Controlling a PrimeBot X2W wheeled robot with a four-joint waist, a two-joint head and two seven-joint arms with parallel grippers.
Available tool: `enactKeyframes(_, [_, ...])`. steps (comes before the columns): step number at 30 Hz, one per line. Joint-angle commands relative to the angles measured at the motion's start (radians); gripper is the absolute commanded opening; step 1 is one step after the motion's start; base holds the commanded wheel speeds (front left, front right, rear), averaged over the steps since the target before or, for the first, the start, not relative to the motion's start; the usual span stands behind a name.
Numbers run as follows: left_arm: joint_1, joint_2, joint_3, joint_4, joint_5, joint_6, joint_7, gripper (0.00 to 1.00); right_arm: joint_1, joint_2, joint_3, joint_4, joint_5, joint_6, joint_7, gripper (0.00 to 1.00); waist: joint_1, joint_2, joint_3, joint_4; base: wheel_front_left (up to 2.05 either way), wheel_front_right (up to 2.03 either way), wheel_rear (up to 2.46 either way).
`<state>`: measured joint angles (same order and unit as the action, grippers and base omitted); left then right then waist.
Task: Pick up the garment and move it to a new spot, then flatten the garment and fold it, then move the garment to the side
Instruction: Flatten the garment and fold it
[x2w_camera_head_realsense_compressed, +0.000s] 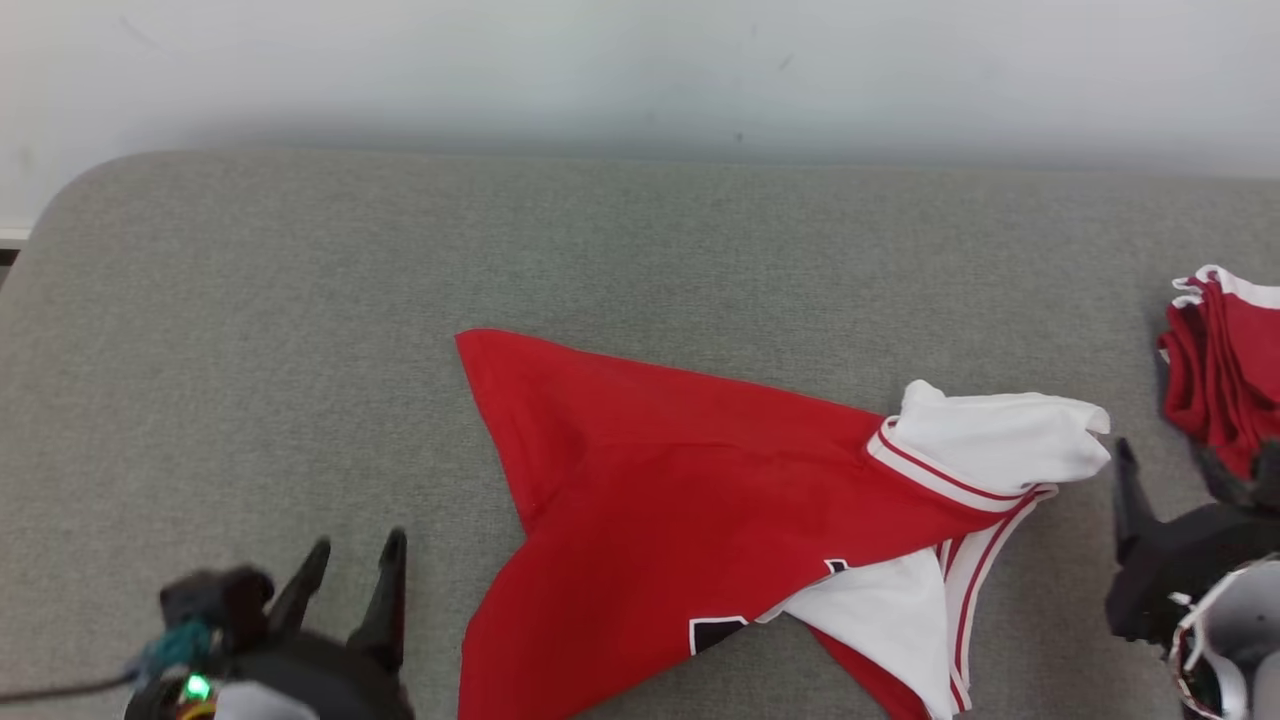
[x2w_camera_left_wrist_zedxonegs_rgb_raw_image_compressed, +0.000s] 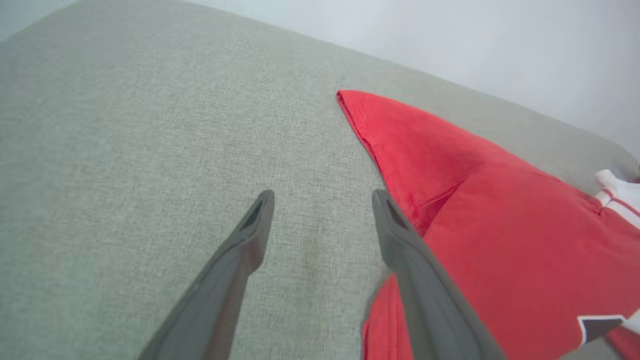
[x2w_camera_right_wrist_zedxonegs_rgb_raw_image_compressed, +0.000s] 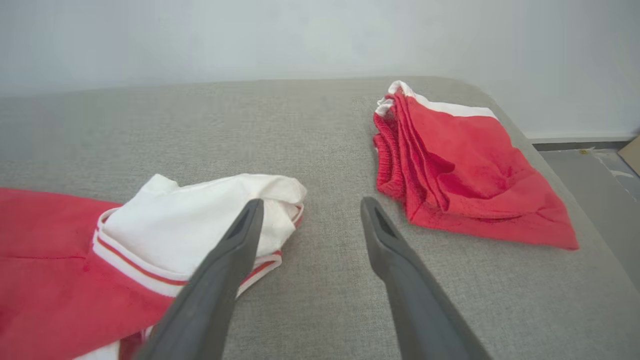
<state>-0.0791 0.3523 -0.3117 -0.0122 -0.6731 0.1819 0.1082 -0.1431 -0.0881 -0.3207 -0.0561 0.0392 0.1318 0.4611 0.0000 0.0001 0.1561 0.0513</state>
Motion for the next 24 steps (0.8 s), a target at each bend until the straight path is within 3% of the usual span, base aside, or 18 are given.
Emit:
enactKeyframes(1, [-0.045,-0.006,-0.013,0.021,0.015,-0.005,0.013,1.00,-0.007,0.009,0.013,-0.013,0.001,-0.002,-0.010,1.00,0.0000,-0.0001,0.009,-0.017,0.00,0.00,0.00])
enactKeyframes(7, [-0.230,-0.066,-0.114,0.202,0.046,-0.044,0.111,1.00,-0.007,0.027,0.069,-0.037,0.006,-0.002,-0.053,1.00,0.0000,-0.0001,0.028,-0.057,0.00,0.00,0.00])
enactKeyframes(11, [-0.315,-0.106,-0.140,0.343,0.055,-0.031,0.143,1.00,0.012,0.032,0.098,-0.036,0.019,-0.002,-0.068,1.00,0.0000,-0.0001,0.040,-0.091,0.00,0.00,0.00])
enactKeyframes(16, [-0.385,-0.112,-0.158,0.477,0.091,0.001,0.173,1.00,0.018,0.034,0.117,-0.037,0.025,-0.002,-0.081,1.00,0.0000,-0.0001,0.055,-0.129,0.00,0.00,0.00])
enactKeyframes(20, [-0.399,-0.117,-0.177,0.530,0.083,-0.019,0.206,1.00,0.020,0.036,0.127,-0.042,0.029,-0.002,-0.087,1.00,0.0000,-0.0001,0.064,-0.143,0.00,0.00,0.00])
enactKeyframes(21, [-0.406,-0.113,-0.185,0.546,0.093,-0.020,0.213,0.36,0.017,0.037,0.126,-0.042,0.031,-0.002,-0.090,1.00,0.0000,-0.0001,0.067,-0.146,0.00,0.00,0.00])
enactKeyframes(22, [-0.407,-0.110,-0.191,0.558,0.097,-0.023,0.216,0.00,0.014,0.037,0.127,-0.042,0.032,-0.002,-0.093,1.00,0.0000,-0.0001,0.069,-0.148,0.00,0.00,0.00])
enactKeyframes(24, [-0.408,-0.102,-0.189,0.571,0.105,-0.012,0.208,0.00,0.011,0.036,0.123,-0.042,0.036,-0.002,-0.095,1.00,0.0000,-0.0001,0.073,-0.150,0.00,0.00,0.00])
